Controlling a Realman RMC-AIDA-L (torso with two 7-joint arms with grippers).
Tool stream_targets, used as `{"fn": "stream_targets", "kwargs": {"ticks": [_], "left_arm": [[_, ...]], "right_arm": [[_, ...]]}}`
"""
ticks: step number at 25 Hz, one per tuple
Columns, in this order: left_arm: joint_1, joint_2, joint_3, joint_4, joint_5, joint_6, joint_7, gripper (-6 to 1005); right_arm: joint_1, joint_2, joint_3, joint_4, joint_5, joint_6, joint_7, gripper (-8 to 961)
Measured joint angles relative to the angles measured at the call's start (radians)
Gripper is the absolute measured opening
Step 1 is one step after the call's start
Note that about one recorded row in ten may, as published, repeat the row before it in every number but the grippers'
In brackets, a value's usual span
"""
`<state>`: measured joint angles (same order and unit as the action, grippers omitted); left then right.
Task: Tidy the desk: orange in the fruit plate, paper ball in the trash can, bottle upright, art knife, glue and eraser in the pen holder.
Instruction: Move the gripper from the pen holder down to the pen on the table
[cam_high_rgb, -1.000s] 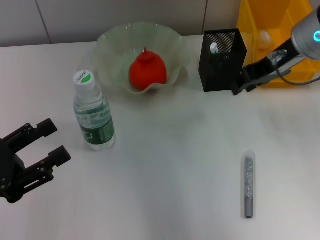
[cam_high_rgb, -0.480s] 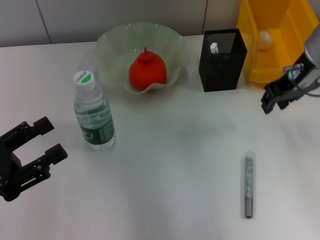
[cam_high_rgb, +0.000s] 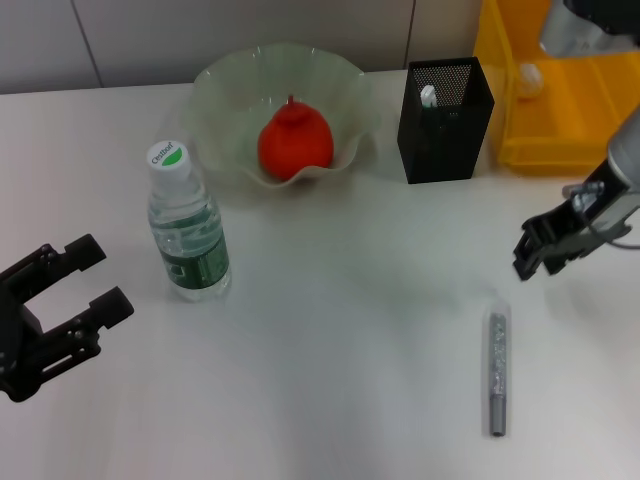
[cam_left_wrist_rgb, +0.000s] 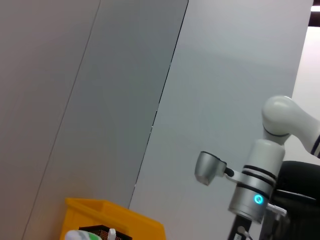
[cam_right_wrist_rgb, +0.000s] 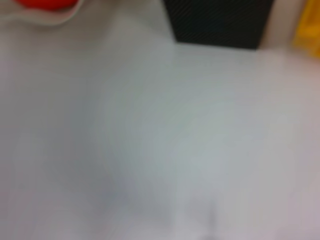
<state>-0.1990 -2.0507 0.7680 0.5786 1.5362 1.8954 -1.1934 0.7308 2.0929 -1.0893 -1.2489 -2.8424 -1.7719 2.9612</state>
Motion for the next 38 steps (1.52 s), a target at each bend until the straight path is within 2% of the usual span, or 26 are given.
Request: {"fn": "stream_targets", "kwargs": {"ticks": [11, 28, 38], "left_arm": [[-0.001, 0.001, -0.010, -0.022, 0.004, -0.003, 0.014, 748], [0.006, 0.002, -0.010, -0.034, 0.001, -0.005, 0.014, 748], [0.006, 0.003, -0.023, -0.034, 0.004, -0.006, 0.014, 748]], "right_arm": [[-0.015, 0.001, -0.037, 0.080, 0.059, 0.031, 0.001, 273], [-0.012, 0.001, -0.093, 0.193, 0.088, 0.134, 0.001, 274], [-0.013, 0.001, -0.128, 0.210, 0.108, 0.157, -0.001, 273]]}}
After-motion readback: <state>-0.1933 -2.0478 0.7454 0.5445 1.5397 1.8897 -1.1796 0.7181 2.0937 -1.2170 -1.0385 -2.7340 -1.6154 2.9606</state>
